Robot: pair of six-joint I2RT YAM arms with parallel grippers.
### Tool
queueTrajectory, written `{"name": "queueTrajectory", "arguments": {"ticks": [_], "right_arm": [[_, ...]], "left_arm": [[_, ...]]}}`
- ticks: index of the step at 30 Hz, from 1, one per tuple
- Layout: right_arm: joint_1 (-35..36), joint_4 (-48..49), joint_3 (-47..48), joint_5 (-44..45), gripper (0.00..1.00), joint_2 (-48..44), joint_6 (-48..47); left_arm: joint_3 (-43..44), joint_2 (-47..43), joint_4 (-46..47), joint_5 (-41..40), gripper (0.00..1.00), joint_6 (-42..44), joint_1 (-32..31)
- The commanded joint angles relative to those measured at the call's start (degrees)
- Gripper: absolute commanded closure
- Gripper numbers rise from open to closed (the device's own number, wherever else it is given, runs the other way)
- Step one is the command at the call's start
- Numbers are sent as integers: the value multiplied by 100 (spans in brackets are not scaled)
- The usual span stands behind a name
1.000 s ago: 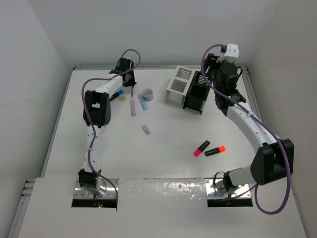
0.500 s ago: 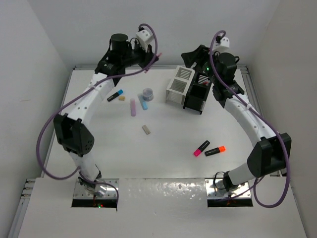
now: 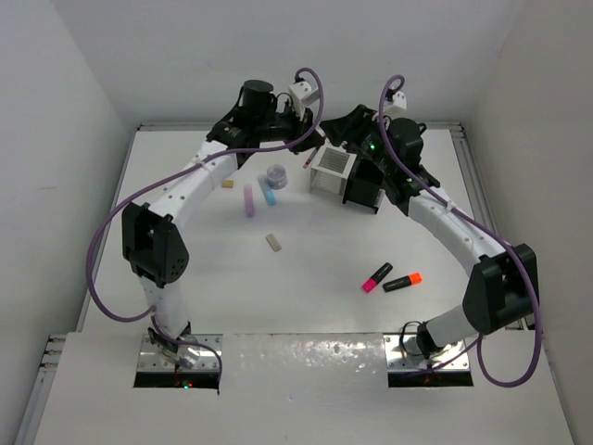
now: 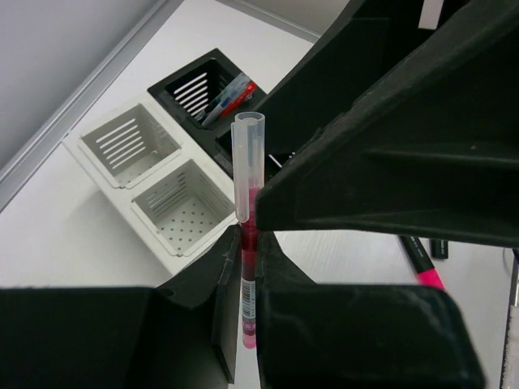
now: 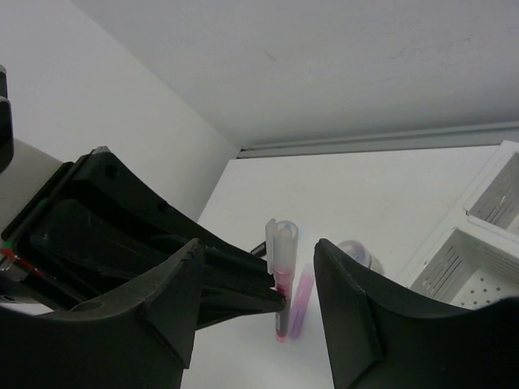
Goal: Sort the stationery into containers
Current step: Place the pen in the storage box.
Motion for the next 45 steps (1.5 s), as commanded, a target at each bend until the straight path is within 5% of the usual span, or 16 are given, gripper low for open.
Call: {"name": "queueTrajectory", "arguments": {"ticks": [1,8,12,21,25,26,27,29,30,36,45], "right_arm": [[6,516,-97,-30,45,-349,133],[23,524,-72,32,51,-227,150],[49,516,25,6,63,28,220],[41,322,218,-56,63,336,282],[49,384,175,-21,100,381,317],[49,410,114,40,100,354,300],[41,462,78,163,100,328,273],[-21,472,51,304,100,249,-15],[-73,385,95,487,100,249,-147],[-863,207,350,1657,100,538,-1474],[-1084,1490,526,2800,100,1617,-2987]], "left_arm": [[136,-171,197,93,100,-162,-90],[241,-153,162,40,100,-66,-160],[268,-153,180,40,100,-110,-187],[303,-127,215,58,100,-189,-160],[312,-92,250,49,100,-364,-90],[303,-92,242,-12,100,-417,-81],[303,-92,233,-82,85,-479,-72],[250,-109,180,-127,37,-619,15],[233,-127,145,-127,1,-655,59],[-153,-232,-758,-662,0,-787,778],[-1621,-1076,-962,-2411,0,-365,1843]]}}
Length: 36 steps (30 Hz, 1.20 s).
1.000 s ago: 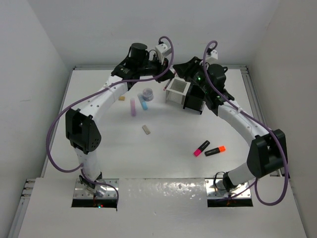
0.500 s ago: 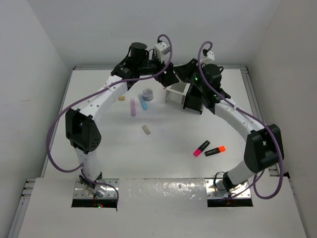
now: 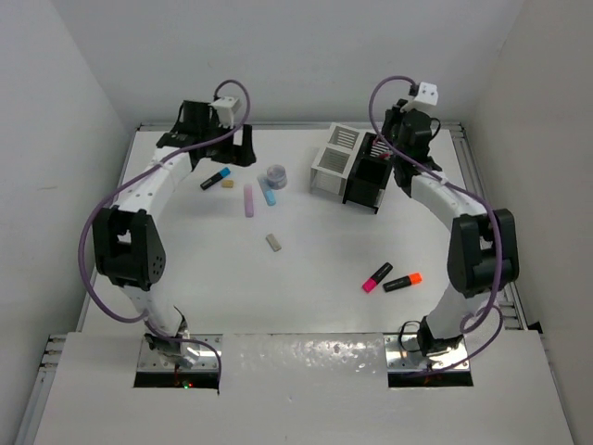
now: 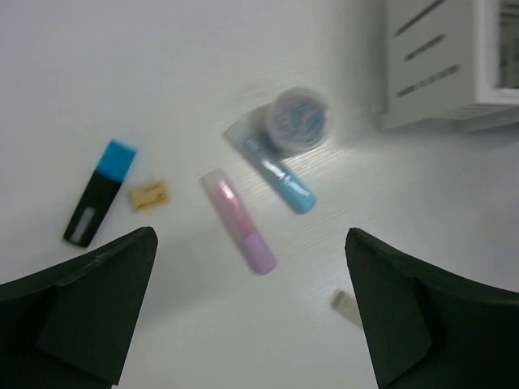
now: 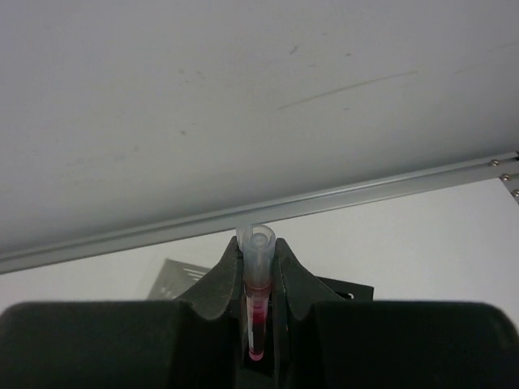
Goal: Sort the stationery into containers
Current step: Place the pen in the storage box, then pick up the pen from the center of the board.
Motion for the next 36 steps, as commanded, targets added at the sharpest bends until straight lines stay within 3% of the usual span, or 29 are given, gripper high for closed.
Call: {"name": "queueTrajectory", "arguments": {"ticks": [1,5,9,11,12,13,14,15,19,26,36], "right_arm": [[22,837,275,501,100,504,-649],[30,1662,170,660,100,962,-622],[30,1788,82,607,100,1252,-631],[39,1622,64,441,94,1270,-561],[48,1568,29,397,89,1244,-535],[39,1542,11,353,76,1200,-500],[39,1420,-15,256,70,1165,-482],[39,1366,-50,195,53,1060,-473],[39,699,81,-227,34,762,-482],[39,-567,450,-859,30,146,-228],[57,-920,64,-1142,30,-733,81]], "left_arm": [[-234,-562,-77,-739,0,195,204],[-515,-668,-148,-924,0,-51,529],[-630,-624,-156,-1230,0,-34,600],[-665,-510,-139,-1390,0,71,661],[-648,-440,-139,-1556,0,106,688],[-604,-283,-139,-1557,1,176,792],[-543,-186,-148,-1514,4,334,854],[-490,50,-174,-1531,8,396,907],[176,832,-349,-1618,15,809,1223],[1144,2151,-368,-2208,24,1670,1268],[1708,2856,-684,-1645,26,2110,1189]]}}
